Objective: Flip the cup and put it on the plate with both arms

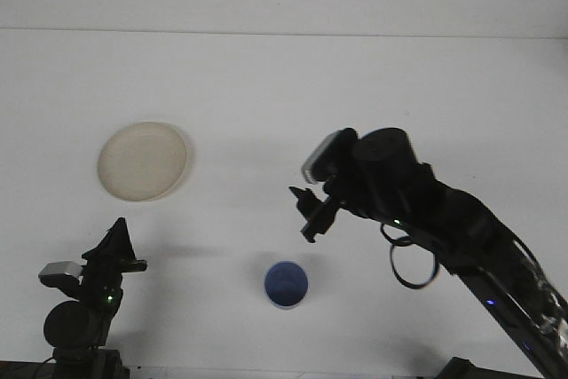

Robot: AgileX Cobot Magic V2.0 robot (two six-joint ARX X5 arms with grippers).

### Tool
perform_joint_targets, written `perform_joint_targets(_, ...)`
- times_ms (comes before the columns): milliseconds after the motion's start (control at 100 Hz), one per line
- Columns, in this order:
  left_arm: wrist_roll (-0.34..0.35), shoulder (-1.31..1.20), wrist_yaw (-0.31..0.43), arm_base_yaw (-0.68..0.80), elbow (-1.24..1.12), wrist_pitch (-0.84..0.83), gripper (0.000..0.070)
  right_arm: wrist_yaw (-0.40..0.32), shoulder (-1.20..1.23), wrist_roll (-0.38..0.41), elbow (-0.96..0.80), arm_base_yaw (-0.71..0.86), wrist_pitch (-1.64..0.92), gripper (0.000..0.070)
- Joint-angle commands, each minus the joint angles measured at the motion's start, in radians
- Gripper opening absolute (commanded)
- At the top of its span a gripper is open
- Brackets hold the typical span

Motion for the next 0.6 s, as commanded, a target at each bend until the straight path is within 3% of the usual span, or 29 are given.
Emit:
perform_joint_targets(0,-0.034,0.009,0.069,-0.002,0.062,-0.014,0.0012,0.006,-0.108,0.005,-0.135,-0.024,0.095,0.0406)
perform_joint_targets(160,0.015,0.121,0.2,-0.002,0.231,-0.205,0.0013,0.059,-0.403,0.023,-0.471,-0.122,0.338,0.0402)
perform_joint_targets(250,0.091,0.232,0.278,-0.002,0.33,-0.269,0.0012,0.104,-0.572,0.037,-0.642,-0.174,0.463,0.0401)
perform_joint_targets(390,0.248,0.44,0.47,-0.008,0.497,-0.363,0.0032,0.13,-0.773,0.085,-0.843,-0.225,0.552,0.0401)
perform_joint_targets(430,0.287,0.497,0.517,-0.014,0.544,-0.39,0.0091,0.132,-0.817,0.092,-0.888,-0.235,0.555,0.0401)
perform_joint_targets(480,0.313,0.565,0.549,-0.026,0.6,-0.42,0.0226,0.131,-0.859,0.105,-0.941,-0.244,0.559,0.0401)
perform_joint_targets(550,0.315,0.653,0.558,-0.051,0.674,-0.462,0.0429,0.131,-0.905,0.116,-1.004,-0.254,0.559,0.0401)
perform_joint_targets(590,0.322,0.699,0.558,-0.07,0.713,-0.489,0.0502,0.131,-0.922,0.123,-1.034,-0.256,0.559,0.0401)
